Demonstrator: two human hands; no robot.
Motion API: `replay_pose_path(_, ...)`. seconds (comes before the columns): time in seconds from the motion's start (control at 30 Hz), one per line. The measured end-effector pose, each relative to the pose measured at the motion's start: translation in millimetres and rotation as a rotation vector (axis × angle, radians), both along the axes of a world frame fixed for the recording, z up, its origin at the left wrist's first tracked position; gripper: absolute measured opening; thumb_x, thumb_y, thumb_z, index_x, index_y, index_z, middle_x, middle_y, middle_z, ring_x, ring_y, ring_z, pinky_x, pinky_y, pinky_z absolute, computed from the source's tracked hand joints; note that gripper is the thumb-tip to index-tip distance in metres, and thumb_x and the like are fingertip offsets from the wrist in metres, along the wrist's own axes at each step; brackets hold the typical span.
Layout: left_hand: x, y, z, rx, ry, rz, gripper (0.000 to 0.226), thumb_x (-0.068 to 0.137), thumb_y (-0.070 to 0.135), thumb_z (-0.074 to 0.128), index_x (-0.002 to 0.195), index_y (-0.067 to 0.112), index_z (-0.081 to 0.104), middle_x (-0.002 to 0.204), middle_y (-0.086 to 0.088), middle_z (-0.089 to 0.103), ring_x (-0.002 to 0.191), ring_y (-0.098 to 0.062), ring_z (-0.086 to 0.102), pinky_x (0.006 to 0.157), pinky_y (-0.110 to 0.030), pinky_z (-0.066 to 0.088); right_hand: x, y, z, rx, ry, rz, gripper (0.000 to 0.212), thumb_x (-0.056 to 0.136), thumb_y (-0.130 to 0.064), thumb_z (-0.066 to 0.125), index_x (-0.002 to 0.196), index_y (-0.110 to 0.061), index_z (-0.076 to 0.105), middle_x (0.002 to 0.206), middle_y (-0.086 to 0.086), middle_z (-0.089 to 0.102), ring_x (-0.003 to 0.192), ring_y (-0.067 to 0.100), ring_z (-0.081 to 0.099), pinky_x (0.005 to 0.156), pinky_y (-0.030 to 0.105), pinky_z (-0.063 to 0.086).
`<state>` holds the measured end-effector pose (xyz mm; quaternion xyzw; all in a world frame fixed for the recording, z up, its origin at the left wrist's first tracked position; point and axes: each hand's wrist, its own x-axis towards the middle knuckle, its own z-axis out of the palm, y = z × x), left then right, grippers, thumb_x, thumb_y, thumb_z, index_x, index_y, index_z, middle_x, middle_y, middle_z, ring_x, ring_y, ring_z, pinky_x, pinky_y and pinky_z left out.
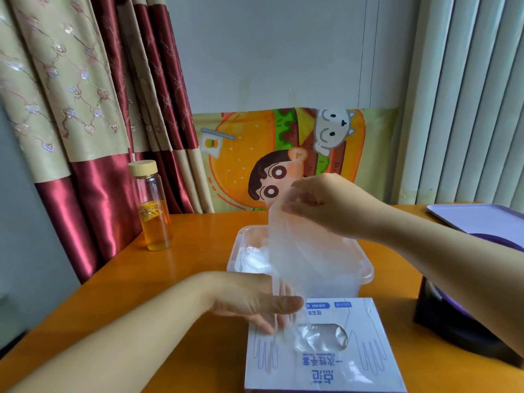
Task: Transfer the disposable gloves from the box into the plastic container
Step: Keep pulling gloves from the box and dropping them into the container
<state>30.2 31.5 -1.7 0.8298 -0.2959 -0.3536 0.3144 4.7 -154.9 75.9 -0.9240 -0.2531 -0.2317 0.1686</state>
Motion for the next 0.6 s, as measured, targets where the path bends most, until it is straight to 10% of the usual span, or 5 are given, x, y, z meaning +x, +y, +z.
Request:
replay_pose_path(0.13,-5.9,-7.3,-19.6,0.187,-0.113,0.018,0.095,0.056,0.075,0.067,0.131,0.017,0.055,0.124,-0.007,0.064,0.110,-0.024,0.063,0.095,-0.040,0.052,-9.5,0.3,4.9,-0.016,-0.059,0.016,0.026,0.092,-0.025,0.057,0.079,-0.003,0.063,0.058,-0.005,0.048,0.051,0.003,0.044,0.051,0.016,0.036)
replay_pose_path(0.43,7.1,13.2,16.3,0.254,-0.049,-0.044,0.056,0.090,0.015,0.064,0.139,0.025,0.041,0.134,0.011,0.051,0.120,-0.010,0.054,0.103,-0.025,0.044,-14.4,-10.2,35.2,-0.047,-0.072,-0.025,0.036,0.092,-0.027,0.057,0.067,-0.002,0.052,0.057,0.001,0.036,0.050,0.012,0.026,0.049,0.025,0.026)
replay_pose_path(0.6,2.2,45.5,70.8,-0.131,-0.233,0.211,0.047,0.082,0.021,0.068,0.125,0.031,0.053,0.123,0.013,0.062,0.110,-0.003,0.062,0.096,-0.029,0.050,-6.5,-11.0,22.2,-0.045,0.018,-0.008,0.033,0.089,-0.029,0.060,0.079,0.002,0.065,0.064,0.007,0.052,0.052,0.010,0.036,0.048,0.015,0.032)
